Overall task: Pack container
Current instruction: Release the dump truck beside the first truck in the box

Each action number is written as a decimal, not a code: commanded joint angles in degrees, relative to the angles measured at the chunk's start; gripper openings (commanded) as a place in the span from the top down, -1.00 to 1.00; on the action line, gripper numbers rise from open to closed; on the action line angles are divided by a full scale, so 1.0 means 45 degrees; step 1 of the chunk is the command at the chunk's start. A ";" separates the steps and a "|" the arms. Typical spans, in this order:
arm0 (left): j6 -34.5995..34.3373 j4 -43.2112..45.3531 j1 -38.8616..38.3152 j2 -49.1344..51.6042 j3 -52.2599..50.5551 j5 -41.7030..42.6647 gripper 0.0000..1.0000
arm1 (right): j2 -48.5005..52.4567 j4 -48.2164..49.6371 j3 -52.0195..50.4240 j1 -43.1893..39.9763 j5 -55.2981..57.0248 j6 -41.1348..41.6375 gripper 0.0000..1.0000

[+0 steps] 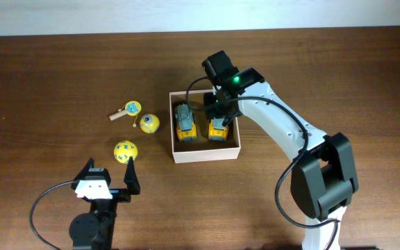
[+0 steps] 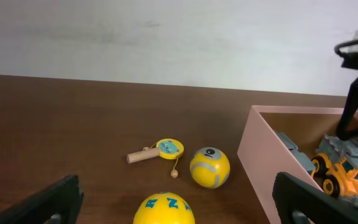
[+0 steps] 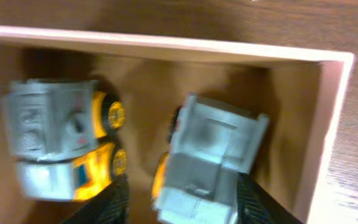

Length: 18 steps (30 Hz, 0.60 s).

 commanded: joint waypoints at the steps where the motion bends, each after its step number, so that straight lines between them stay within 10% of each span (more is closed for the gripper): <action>1: 0.0248 -0.0015 0.0063 -0.0107 -0.0063 0.0136 -0.99 | -0.0777 -0.0267 0.0860 0.0442 -0.1132 -0.1044 0.13; 8: 0.0248 -0.0010 0.0063 -0.0107 -0.0063 0.0136 -0.99 | -0.0627 -0.0534 0.0840 0.1375 -0.0991 -0.1549 0.75; 18: 0.0248 -0.0015 0.0063 -0.0107 -0.0063 0.0136 -0.98 | 0.0272 -0.0481 0.0816 0.1569 -0.0539 -0.1404 0.76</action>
